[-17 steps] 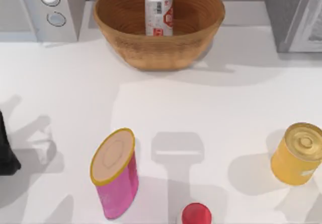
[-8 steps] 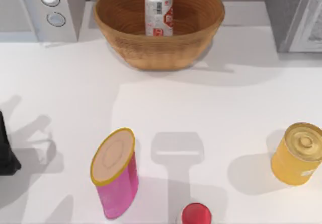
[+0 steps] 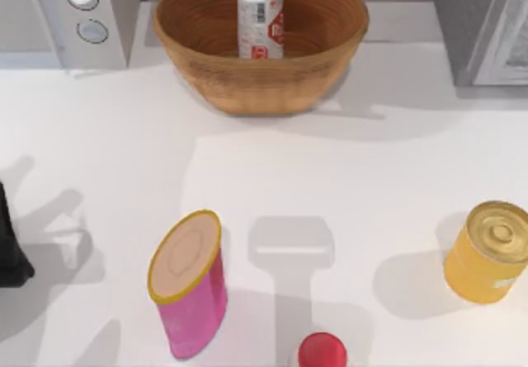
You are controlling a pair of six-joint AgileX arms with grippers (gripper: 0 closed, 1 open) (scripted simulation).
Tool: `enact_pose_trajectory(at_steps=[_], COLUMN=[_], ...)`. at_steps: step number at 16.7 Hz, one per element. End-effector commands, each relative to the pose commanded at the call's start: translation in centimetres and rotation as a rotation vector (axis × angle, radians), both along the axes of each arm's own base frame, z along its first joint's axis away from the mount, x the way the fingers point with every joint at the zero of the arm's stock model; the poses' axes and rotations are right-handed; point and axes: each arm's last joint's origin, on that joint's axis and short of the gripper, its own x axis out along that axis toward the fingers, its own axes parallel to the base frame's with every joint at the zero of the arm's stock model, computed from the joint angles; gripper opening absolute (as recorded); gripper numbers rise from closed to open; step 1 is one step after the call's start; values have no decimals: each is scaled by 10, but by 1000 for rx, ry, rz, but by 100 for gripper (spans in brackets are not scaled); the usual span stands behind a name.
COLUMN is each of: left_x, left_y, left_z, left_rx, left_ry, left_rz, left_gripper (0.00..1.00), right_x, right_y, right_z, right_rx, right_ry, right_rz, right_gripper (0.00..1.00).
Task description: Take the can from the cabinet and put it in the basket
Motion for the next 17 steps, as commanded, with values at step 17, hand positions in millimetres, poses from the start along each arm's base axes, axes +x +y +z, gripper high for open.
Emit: enact_pose_trajectory(at_steps=[17], left_x=[0], left_y=[0], left_z=[0], left_rx=[0], left_ry=[0], left_rz=[0], left_gripper=[100], right_x=[2], right_y=[-5], right_z=[304], right_rx=[23], right_ry=[14], right_rz=[-2], right_gripper=[100])
